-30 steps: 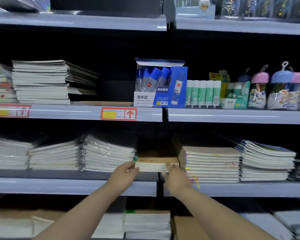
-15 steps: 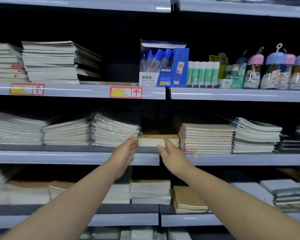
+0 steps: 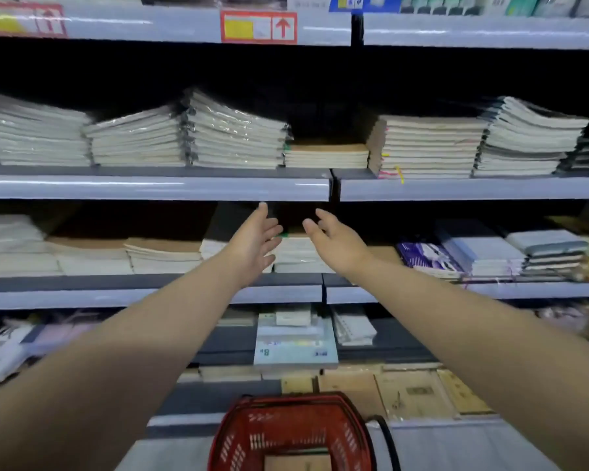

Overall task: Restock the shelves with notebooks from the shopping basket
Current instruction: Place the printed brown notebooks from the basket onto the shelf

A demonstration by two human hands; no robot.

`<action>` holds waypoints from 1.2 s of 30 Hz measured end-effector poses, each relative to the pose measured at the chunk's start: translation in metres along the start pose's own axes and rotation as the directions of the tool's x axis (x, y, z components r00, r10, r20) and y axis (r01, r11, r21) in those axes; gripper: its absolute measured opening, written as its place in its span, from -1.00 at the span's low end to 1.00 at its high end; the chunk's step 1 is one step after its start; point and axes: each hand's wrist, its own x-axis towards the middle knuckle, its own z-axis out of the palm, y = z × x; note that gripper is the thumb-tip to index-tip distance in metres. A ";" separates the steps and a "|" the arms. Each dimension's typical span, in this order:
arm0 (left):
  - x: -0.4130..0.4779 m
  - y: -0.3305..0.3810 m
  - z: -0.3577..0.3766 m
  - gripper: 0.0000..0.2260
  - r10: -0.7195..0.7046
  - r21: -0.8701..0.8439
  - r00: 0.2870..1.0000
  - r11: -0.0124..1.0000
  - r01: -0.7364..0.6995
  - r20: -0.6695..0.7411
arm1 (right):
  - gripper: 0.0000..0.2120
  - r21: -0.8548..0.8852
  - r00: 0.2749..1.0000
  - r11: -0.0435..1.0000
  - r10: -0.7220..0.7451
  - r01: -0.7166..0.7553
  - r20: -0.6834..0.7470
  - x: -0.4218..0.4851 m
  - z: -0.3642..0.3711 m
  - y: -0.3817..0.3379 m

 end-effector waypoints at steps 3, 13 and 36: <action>-0.002 -0.028 -0.002 -0.36 -0.066 -0.009 0.998 0.998 0.066 -0.008 | -0.33 -0.005 0.998 0.999 0.047 -0.047 0.034 -0.014 0.013 0.015; 0.000 -0.130 0.006 -0.38 -0.291 -0.012 0.956 0.957 0.291 -0.032 | -0.32 -0.087 0.959 0.977 0.208 -0.195 0.191 -0.051 0.048 0.091; 0.019 -0.293 -0.016 -0.47 -0.608 -0.116 0.772 0.794 0.597 -0.184 | -0.36 -0.227 0.791 0.886 0.464 -0.405 0.398 -0.063 0.143 0.259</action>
